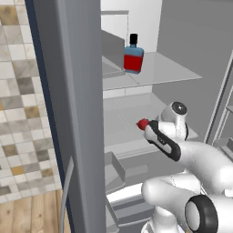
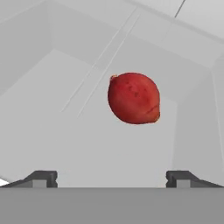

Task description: Place the liquor on the top shelf of the fridge to keep it out of children's reach, and place the onion and pear on lower shelves for easy access.

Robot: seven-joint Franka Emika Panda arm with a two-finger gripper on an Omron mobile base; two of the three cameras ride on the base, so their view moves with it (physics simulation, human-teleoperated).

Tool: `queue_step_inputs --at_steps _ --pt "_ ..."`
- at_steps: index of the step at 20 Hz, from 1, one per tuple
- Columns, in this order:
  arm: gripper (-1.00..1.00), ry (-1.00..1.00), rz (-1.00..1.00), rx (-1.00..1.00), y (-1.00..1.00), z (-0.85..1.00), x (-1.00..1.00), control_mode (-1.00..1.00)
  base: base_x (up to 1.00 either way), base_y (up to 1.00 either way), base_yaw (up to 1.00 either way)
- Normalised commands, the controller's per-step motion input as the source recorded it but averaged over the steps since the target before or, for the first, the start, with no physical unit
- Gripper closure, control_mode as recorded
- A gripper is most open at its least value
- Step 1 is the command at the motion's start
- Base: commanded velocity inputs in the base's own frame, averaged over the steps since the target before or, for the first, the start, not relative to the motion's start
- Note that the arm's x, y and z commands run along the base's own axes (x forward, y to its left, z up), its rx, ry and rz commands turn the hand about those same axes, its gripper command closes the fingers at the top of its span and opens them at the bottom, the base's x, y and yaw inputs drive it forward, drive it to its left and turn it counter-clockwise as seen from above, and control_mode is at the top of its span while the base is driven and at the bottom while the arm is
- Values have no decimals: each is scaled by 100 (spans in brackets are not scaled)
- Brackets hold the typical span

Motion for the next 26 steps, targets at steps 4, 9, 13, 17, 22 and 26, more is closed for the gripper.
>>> queue_step_inputs --at_steps 4,9,13,17,22,26 --pt "-100 4 0 -3 23 51 -75 -100 0 0 0" --pt "-100 0 -5 0 30 55 -88 -100 0 0 0" --pt "-100 0 -9 0 28 53 -85 -100 0 0 0" --pt "-100 0 -9 3 8 61 -85 -100 0 0 0" --pt "-100 0 -5 6 0 72 -69 -100 0 0 0" --pt "-100 0 0 5 0 24 -70 -100 0 0 0"
